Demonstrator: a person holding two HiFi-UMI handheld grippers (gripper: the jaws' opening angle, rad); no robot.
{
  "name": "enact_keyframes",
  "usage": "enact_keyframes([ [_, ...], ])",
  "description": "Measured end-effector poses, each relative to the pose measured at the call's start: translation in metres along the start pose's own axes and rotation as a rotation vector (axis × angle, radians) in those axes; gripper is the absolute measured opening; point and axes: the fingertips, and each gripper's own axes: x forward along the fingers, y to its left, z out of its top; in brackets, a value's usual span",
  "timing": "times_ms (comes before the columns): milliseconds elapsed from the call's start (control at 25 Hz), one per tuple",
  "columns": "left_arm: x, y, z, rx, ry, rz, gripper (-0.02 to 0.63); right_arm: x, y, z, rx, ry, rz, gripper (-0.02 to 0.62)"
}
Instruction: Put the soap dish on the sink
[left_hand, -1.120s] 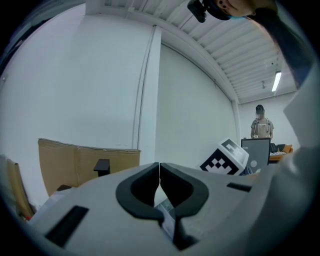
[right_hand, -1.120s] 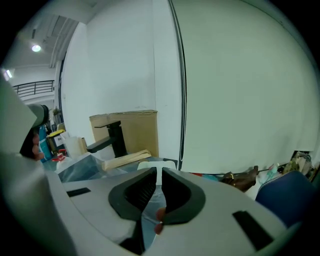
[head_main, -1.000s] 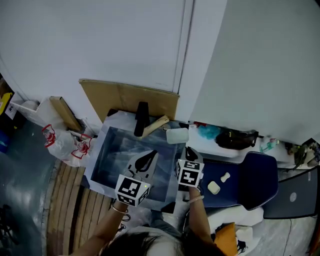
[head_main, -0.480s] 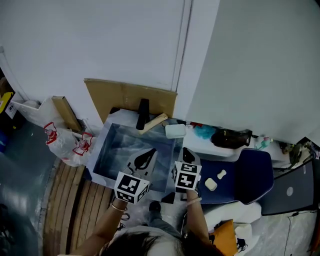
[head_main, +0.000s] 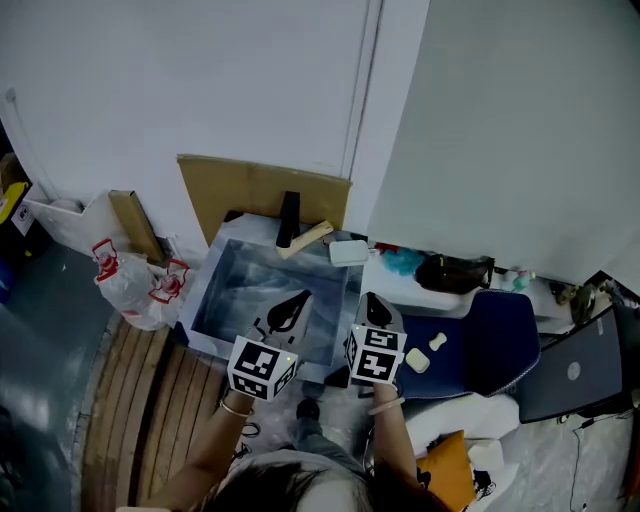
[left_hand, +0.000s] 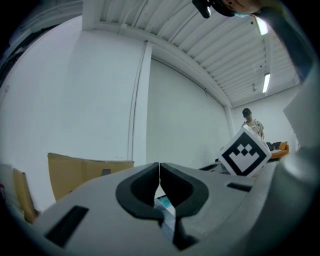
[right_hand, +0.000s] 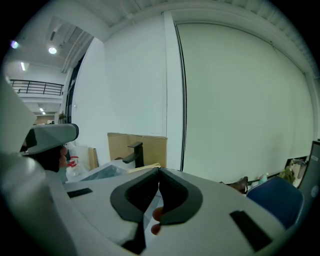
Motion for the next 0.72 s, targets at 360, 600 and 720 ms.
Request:
enact_keyframes([
  [360, -0.040, -0.022, 0.013, 0.016, -0.025, -0.011, 0.011, -0.060, 0.021, 0.010, -0.018, -0.071, 0.010, 0.026],
  [600, -0.065, -0.033, 0.020, 0.020, -0.036, -0.022, 0.011, -0.097, 0.033, 0.017, -0.031, -0.118, 0.002, 0.026],
  [720, -0.078, -0.039, 0.024, 0.016, -0.042, -0.028, 0.011, -0.114, 0.039, 0.017, -0.038, -0.127, -0.001, 0.025],
])
